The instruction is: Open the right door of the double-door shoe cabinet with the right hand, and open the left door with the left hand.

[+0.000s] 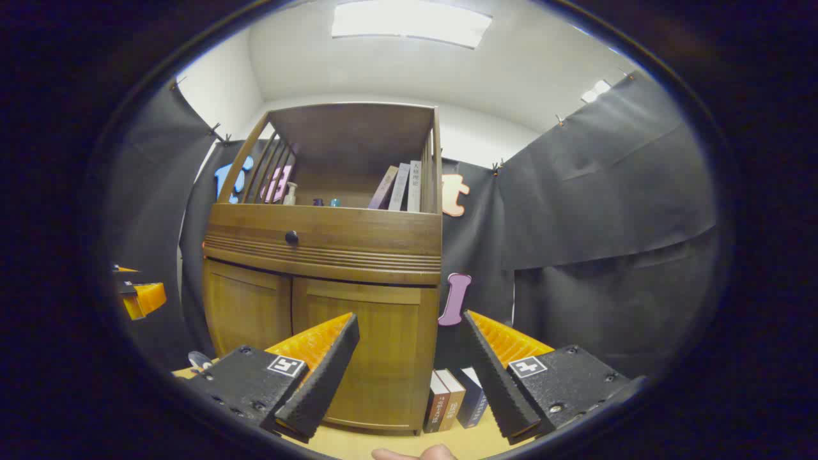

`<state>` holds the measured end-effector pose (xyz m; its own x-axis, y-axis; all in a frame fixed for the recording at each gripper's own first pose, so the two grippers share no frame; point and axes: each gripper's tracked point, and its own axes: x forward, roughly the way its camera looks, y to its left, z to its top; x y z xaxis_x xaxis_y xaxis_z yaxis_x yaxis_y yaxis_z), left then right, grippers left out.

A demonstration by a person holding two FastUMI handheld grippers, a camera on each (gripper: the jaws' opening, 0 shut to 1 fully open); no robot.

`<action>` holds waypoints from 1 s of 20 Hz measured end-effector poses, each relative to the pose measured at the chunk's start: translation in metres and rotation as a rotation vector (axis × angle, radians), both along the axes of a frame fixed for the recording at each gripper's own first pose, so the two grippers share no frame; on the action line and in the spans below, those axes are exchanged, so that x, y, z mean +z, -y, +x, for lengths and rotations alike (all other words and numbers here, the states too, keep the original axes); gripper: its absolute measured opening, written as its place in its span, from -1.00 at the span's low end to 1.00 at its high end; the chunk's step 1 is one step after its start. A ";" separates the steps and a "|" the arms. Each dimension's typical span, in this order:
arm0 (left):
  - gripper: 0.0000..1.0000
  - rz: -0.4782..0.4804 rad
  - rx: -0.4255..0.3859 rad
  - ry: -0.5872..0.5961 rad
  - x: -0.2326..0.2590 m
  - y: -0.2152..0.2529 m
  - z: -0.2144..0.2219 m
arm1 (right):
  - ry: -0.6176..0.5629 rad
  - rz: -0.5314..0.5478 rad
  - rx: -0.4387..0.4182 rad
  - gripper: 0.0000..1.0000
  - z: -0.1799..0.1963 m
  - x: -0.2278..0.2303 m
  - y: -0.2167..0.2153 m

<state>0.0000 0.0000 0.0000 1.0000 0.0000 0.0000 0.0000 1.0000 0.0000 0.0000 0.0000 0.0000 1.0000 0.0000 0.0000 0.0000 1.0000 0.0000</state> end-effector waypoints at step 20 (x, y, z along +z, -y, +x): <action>0.89 0.034 0.076 0.007 0.002 -0.033 -0.030 | -0.104 0.029 0.144 1.00 0.017 -0.043 -0.069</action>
